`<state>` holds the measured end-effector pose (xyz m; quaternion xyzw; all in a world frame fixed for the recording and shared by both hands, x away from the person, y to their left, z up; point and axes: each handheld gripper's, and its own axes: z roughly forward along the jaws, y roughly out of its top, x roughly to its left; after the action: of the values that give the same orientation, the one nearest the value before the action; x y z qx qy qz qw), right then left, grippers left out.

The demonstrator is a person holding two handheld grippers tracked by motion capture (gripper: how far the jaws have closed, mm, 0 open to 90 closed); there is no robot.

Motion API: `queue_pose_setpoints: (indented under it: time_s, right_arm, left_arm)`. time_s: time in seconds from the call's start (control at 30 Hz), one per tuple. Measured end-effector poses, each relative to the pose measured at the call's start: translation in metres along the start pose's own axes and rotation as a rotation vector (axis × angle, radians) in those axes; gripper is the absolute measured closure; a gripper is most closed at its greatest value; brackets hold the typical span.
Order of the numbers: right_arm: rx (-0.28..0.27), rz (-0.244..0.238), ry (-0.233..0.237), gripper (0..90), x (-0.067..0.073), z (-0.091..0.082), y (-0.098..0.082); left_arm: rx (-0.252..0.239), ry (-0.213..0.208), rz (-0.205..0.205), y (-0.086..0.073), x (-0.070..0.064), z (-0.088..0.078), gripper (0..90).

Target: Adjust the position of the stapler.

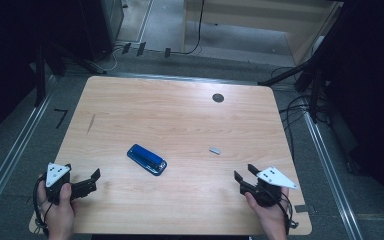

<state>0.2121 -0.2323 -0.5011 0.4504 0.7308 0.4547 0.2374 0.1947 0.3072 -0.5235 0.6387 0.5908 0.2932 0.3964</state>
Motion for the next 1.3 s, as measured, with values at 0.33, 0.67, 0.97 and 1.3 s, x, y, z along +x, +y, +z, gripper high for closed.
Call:
queue_pose_setpoints:
  time_s: [0.33,0.67,0.97,1.3]
  right_arm:
    - [0.045,-0.068,0.158,46.5,0.052,0.04,0.034]
    - [0.087,-0.123,0.201,47.6,0.079,0.072,0.052]
    - [0.107,-0.158,0.23,48.8,0.098,0.092,0.064]
    - [0.141,-0.177,0.301,46.5,0.118,0.112,0.066]
  left_arm:
    - [0.006,-0.004,-0.003,0.0,0.0,0.001,0.0]
    - [0.01,-0.005,0.011,0.001,-0.001,0.001,0.0]
    - [0.015,0.009,0.019,0.001,-0.003,0.002,0.0]
    - [0.02,0.008,0.024,0.001,-0.003,0.003,0.0]
